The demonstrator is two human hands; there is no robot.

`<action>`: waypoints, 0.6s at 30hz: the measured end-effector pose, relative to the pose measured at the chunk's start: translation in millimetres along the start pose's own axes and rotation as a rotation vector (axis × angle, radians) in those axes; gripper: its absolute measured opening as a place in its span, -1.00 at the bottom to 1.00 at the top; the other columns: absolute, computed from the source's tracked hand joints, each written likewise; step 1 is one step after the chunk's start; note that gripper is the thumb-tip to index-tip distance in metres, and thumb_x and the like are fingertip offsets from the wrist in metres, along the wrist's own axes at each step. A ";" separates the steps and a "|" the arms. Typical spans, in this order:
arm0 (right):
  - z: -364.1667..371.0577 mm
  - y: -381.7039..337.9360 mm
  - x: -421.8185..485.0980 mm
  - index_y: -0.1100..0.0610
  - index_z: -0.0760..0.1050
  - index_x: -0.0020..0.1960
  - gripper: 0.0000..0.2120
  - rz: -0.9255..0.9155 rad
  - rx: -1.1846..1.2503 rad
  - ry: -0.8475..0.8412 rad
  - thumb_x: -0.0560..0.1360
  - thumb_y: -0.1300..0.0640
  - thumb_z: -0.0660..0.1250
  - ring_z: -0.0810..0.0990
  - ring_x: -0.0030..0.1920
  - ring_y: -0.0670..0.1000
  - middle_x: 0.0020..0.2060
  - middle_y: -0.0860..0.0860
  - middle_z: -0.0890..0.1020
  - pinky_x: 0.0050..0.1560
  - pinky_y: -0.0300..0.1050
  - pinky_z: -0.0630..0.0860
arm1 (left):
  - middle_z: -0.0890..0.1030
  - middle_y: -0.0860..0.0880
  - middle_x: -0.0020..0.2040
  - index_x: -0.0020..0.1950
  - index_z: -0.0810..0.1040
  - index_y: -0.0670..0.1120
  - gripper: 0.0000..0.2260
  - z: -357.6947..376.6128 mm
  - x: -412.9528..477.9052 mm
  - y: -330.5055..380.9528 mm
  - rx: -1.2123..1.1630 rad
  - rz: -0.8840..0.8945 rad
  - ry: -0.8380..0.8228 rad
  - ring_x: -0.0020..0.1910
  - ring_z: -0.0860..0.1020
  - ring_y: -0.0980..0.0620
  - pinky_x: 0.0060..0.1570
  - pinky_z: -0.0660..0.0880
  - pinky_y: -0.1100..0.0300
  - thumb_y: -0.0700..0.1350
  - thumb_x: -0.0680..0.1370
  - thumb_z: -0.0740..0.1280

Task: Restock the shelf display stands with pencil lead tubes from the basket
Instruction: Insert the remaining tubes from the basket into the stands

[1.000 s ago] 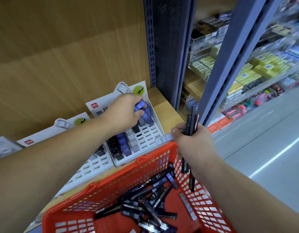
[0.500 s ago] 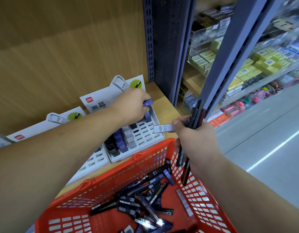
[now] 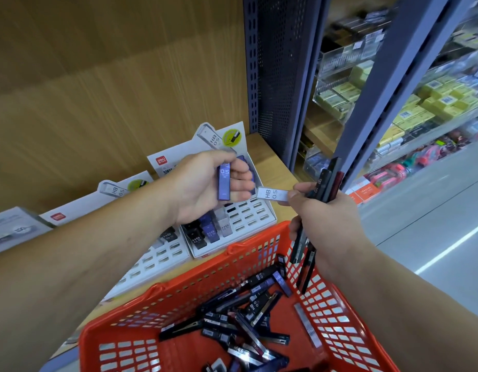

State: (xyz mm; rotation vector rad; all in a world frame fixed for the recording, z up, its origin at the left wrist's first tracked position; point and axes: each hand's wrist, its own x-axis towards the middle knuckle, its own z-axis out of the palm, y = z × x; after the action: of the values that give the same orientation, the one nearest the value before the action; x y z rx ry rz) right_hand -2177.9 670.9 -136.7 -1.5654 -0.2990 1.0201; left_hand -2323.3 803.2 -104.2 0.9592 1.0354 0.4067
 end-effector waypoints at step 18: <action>1.3 -9.1 -18.6 0.27 0.57 0.16 -0.79 0.079 -0.070 -0.403 0.62 0.14 0.42 0.49 -0.40 0.06 -0.05 0.24 0.72 -0.37 -0.04 0.51 | 0.74 -0.07 -0.19 0.08 0.46 -0.15 -0.82 0.6 -49.8 -0.5 0.864 0.055 -0.213 -0.37 0.65 0.09 -0.46 0.44 0.22 -0.15 0.61 0.44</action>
State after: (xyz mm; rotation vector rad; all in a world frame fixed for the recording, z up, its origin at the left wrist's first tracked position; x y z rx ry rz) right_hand -2186.6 661.6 -120.3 -1.4342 -0.5579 1.4004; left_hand -2346.9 768.3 -77.7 1.7583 0.9916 -0.1318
